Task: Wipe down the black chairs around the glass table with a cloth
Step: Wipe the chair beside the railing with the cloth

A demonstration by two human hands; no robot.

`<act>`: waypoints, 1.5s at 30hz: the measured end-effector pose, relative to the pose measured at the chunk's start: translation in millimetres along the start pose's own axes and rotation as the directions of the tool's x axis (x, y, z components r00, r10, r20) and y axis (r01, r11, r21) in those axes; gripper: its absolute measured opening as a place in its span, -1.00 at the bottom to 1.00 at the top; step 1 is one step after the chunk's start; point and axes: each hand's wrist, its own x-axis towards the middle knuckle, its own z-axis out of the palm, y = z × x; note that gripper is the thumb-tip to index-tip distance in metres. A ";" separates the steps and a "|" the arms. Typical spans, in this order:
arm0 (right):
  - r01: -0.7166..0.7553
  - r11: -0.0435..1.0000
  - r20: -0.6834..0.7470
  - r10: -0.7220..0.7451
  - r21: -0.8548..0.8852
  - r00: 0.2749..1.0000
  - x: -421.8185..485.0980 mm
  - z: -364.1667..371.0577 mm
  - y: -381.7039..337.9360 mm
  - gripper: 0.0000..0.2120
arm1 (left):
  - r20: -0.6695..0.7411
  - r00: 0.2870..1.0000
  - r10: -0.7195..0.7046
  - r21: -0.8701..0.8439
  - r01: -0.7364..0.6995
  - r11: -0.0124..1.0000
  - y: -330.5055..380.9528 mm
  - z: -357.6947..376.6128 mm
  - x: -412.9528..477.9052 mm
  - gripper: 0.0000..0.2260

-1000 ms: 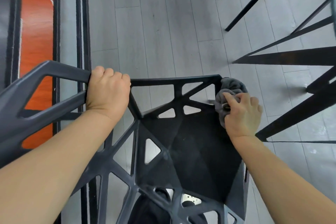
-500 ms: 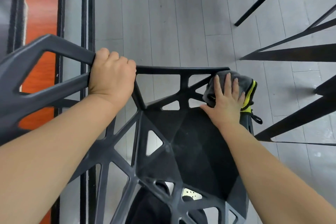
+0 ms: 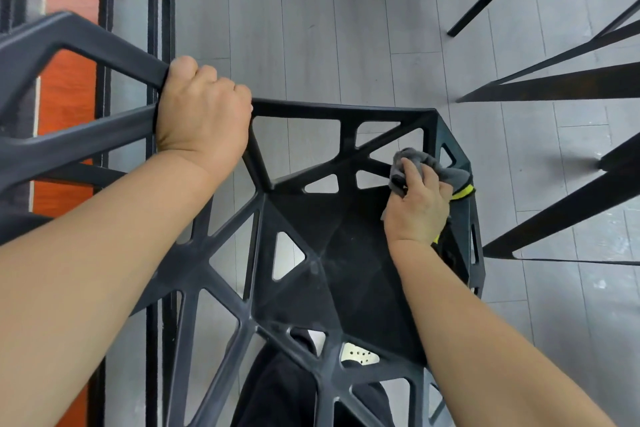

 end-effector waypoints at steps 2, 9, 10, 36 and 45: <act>-0.028 0.997 0.016 0.027 0.065 1.000 -9.9 -1.6 -0.6 -0.62 | -0.028 1.000 -0.005 -0.003 0.005 1.000 -0.1 0.9 0.7 -0.76; 0.303 0.945 0.406 -0.328 0.125 0.853 -99.4 0.4 -11.9 -0.55 | 0.004 1.000 -0.003 -0.025 0.003 1.000 -0.5 -3.0 0.8 -0.80; 0.214 0.954 0.454 -0.290 0.211 0.843 -102.1 -1.2 -12.9 -0.52 | -0.006 1.000 -0.020 -0.037 0.019 0.999 2.7 -4.6 -0.2 -0.82; -0.871 0.114 0.869 0.082 0.478 0.488 -107.6 -111.7 -18.3 -0.68 | 0.419 0.908 -0.028 -0.868 0.409 0.282 179.0 -50.1 -167.5 -0.80; 0.178 0.980 0.273 -0.196 0.088 0.942 -37.5 -53.9 -26.3 -0.56 | 0.769 0.629 -0.113 -0.555 0.744 0.372 158.2 -15.9 -214.9 -0.65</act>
